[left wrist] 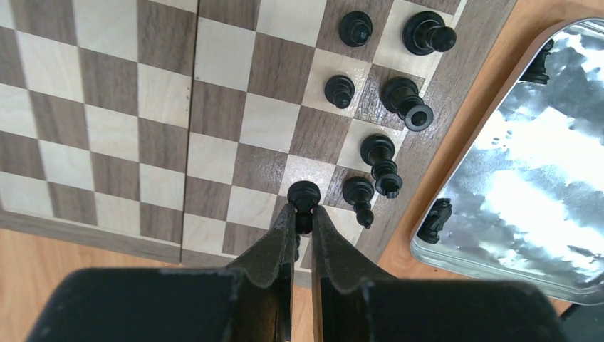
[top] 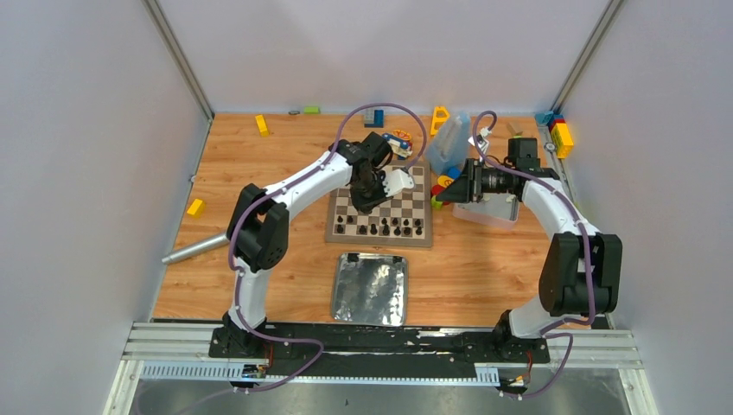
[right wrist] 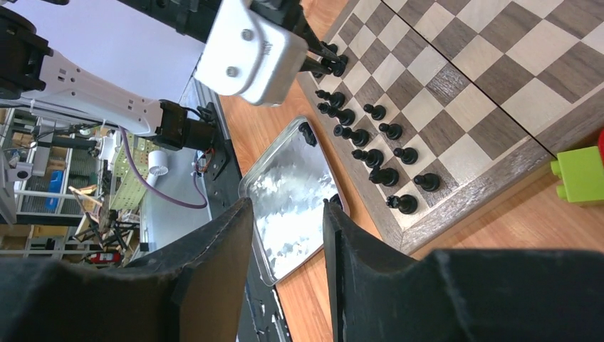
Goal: Set up the chess pieces on the board
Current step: Place the chess piece on the chessboard.
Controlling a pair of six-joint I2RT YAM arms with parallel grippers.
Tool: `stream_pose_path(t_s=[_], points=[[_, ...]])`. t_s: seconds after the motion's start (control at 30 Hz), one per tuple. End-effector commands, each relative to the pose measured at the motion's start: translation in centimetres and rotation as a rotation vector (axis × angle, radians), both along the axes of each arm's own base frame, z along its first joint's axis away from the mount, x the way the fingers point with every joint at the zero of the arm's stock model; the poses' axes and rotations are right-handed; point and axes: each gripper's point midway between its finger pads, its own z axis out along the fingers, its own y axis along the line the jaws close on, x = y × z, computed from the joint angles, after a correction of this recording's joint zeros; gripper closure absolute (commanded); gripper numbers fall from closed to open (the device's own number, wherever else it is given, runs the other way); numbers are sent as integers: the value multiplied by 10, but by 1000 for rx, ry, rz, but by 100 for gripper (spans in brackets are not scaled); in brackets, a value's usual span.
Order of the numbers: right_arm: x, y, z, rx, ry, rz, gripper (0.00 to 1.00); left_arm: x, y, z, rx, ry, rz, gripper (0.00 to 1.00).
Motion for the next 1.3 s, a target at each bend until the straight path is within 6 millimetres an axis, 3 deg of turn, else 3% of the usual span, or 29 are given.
stream_pose_path(t_s=[0.0,0.67,1.27], points=[[-5,-2,18,31,-90,25,59,-6,5,-4,35,83,71,100],[-8,-3,14,42,-75,31,61,-2,11,-28,135,154,117,100],[-8,-3,12,44,-72,34,62,1,10,-35,137,140,129,94]])
